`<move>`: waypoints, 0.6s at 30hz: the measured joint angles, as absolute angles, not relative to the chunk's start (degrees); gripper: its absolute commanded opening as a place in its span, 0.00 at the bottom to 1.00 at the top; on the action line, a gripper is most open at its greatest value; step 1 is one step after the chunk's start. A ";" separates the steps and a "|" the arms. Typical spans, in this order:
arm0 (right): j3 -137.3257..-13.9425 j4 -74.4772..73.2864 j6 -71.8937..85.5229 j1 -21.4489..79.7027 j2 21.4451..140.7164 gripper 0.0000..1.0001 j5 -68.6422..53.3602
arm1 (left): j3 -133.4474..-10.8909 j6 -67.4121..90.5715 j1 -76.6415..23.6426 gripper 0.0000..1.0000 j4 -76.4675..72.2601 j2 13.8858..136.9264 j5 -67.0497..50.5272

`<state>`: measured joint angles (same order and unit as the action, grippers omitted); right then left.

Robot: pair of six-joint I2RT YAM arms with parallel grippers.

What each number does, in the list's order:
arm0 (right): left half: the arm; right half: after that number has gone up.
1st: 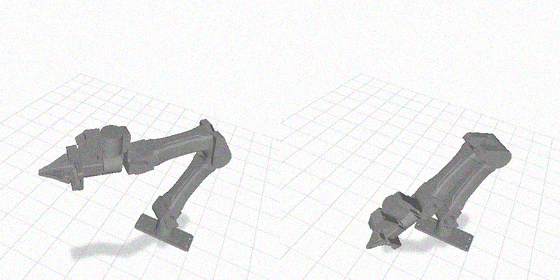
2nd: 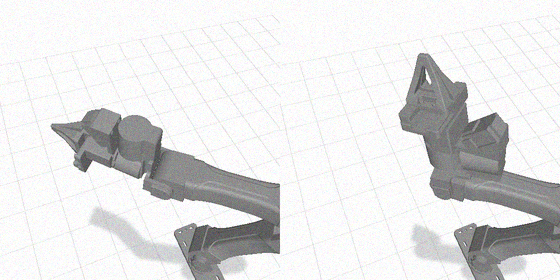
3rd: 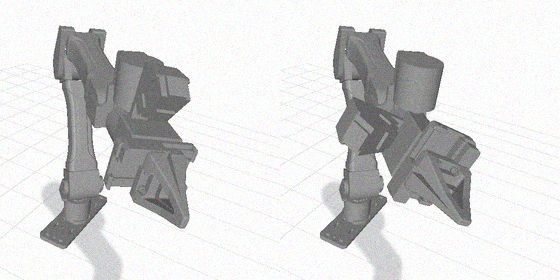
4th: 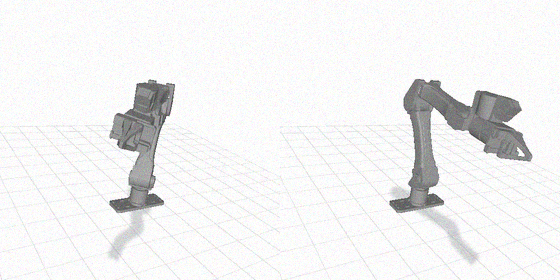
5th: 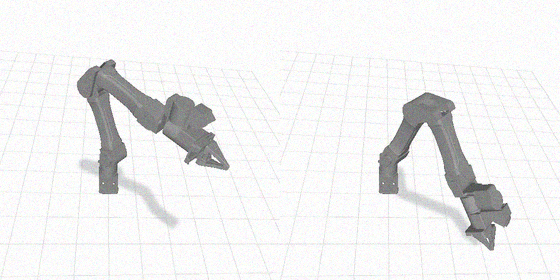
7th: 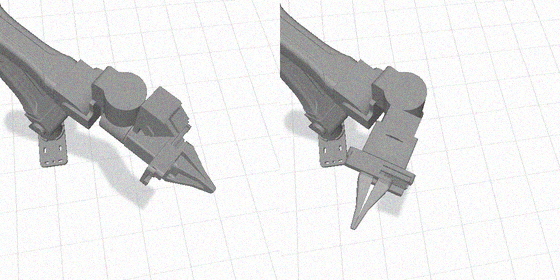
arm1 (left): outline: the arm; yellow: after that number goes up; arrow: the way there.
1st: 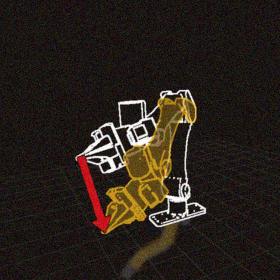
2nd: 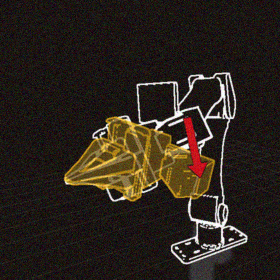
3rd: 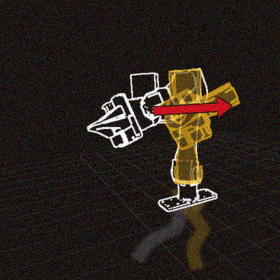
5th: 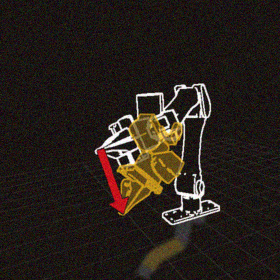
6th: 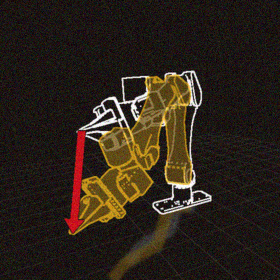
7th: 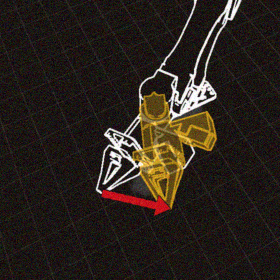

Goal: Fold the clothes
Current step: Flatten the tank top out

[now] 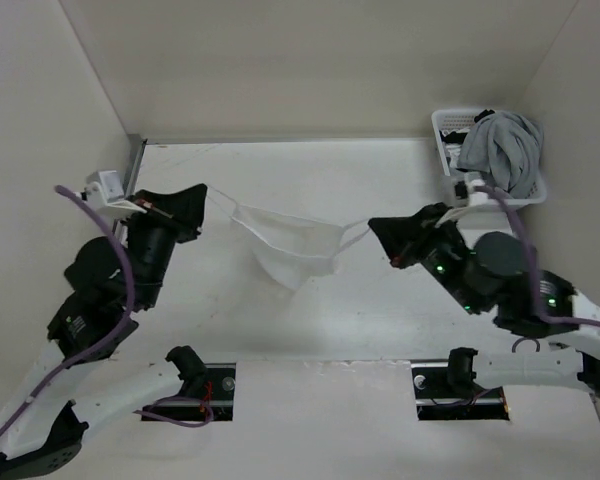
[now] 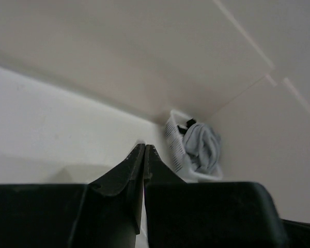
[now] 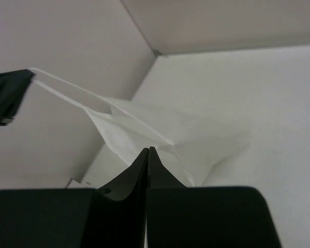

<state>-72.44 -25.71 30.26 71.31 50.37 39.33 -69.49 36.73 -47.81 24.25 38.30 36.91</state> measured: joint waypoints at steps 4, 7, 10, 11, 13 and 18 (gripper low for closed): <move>-87.22 -25.76 21.74 81.56 52.01 0.00 46.35 | -78.39 31.38 -51.11 0.00 21.19 39.79 37.95; -94.04 -24.67 16.58 84.58 53.28 0.00 49.95 | -83.07 27.64 -53.32 0.00 17.89 41.10 38.44; -95.13 -22.44 12.67 85.06 53.78 0.00 51.66 | -84.12 23.97 -53.95 0.02 12.95 42.22 38.85; -94.61 -21.67 11.57 84.38 54.00 0.00 51.81 | -83.59 22.83 -53.76 0.02 11.05 42.76 38.96; -92.77 -20.25 10.46 81.52 54.57 0.00 51.05 | -81.30 21.50 -52.56 0.03 7.51 44.10 39.00; -85.80 -19.90 13.76 61.47 58.30 0.00 40.03 | -70.83 24.18 -39.64 0.03 2.96 52.93 34.17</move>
<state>-85.80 -19.90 13.76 61.47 58.30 40.03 -70.83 24.18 -39.64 2.96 52.93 34.17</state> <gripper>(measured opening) 0.002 0.026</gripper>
